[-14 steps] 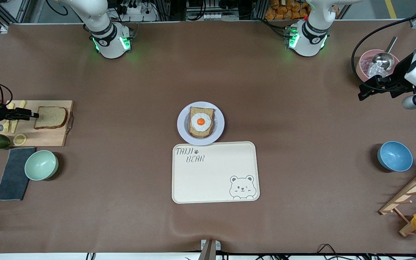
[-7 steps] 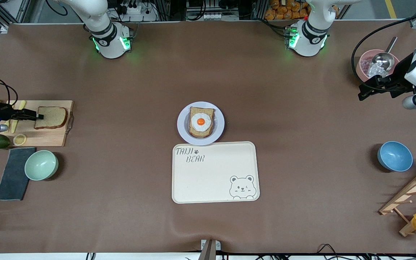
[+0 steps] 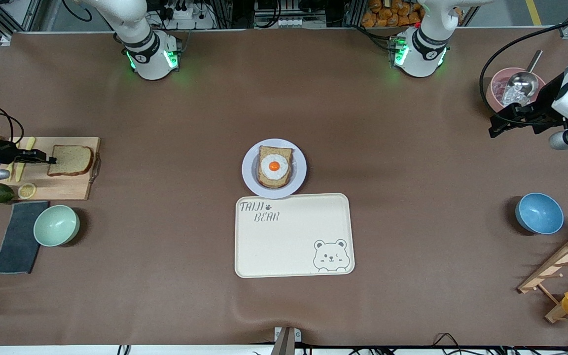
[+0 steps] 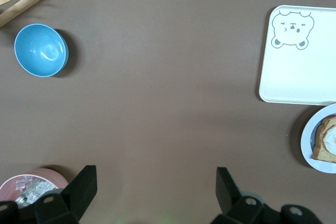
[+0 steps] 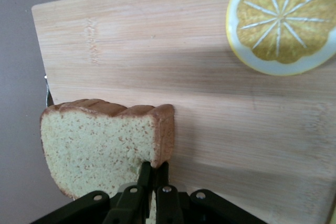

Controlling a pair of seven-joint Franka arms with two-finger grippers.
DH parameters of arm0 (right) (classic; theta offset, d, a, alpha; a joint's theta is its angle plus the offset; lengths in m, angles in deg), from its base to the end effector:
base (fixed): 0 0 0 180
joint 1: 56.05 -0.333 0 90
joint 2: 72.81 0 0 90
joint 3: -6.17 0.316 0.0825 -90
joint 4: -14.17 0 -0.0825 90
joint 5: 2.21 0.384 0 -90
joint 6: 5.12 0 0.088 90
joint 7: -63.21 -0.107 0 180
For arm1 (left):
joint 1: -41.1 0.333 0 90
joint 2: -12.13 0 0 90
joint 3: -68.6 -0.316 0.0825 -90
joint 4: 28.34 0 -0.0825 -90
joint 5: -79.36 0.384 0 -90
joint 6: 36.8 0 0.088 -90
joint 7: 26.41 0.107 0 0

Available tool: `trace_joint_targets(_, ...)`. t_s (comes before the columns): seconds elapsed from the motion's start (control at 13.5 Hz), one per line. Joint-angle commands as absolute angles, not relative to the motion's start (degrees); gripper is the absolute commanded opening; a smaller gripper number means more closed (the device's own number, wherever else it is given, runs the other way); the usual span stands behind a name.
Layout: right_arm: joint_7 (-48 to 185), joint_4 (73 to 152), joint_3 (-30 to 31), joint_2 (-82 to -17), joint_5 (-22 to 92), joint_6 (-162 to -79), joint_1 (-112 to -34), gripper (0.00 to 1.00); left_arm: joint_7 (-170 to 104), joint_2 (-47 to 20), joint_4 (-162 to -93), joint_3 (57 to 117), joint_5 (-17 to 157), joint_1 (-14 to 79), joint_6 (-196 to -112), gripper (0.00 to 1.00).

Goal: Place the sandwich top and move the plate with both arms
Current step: 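Reach the right gripper to the bread slice on the cutting board and grasp it, then lift the bread slice with the right gripper toward the white plate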

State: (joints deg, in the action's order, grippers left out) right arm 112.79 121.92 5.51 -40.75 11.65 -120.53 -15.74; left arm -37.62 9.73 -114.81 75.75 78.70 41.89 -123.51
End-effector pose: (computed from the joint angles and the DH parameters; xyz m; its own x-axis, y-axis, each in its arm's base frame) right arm 0.4516 -0.3733 0.1842 0.9866 0.0343 -0.1595 -0.0357 -0.9084 -0.4165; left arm 0.5583 -0.0619 0.6253 0.9957 0.0839 -0.0399 0.0843 -0.9964 0.0091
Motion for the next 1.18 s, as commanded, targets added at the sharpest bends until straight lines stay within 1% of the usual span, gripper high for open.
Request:
trace_joint_targets(0.0, 114.80, 122.63, 6.53, -41.34, 12.65, -120.87, -14.47, 0.00, -37.31, 10.02, -115.00, 75.64, 77.52, 41.89, -123.55, 1.00)
trace_joint_targets(0.44, 114.19, 120.52, 6.79, -41.78, 12.65, -118.06, -15.09, 0.00, -37.40, 10.02, -115.00, 75.64, 77.43, 41.98, -123.55, 1.00)
trace_joint_targets(0.67, 112.87, 116.48, 6.79, -41.87, 12.73, -111.31, -15.88, 0.00, -37.31, 10.02, -115.00, 75.64, 77.52, 41.98, -123.55, 1.00)
trace_joint_targets(0.96, 111.90, 113.67, 6.88, -41.96, 12.82, -107.61, -17.28, 0.00, -37.31, 10.02, -115.00, 75.64, 77.52, 41.98, -123.55, 1.00)
trace_joint_targets(1.11, 109.71, 111.39, 6.96, -41.96, 12.82, -103.67, -18.34, 0.00, -37.31, 10.02, -115.00, 75.64, 77.52, 42.07, -123.55, 1.00)
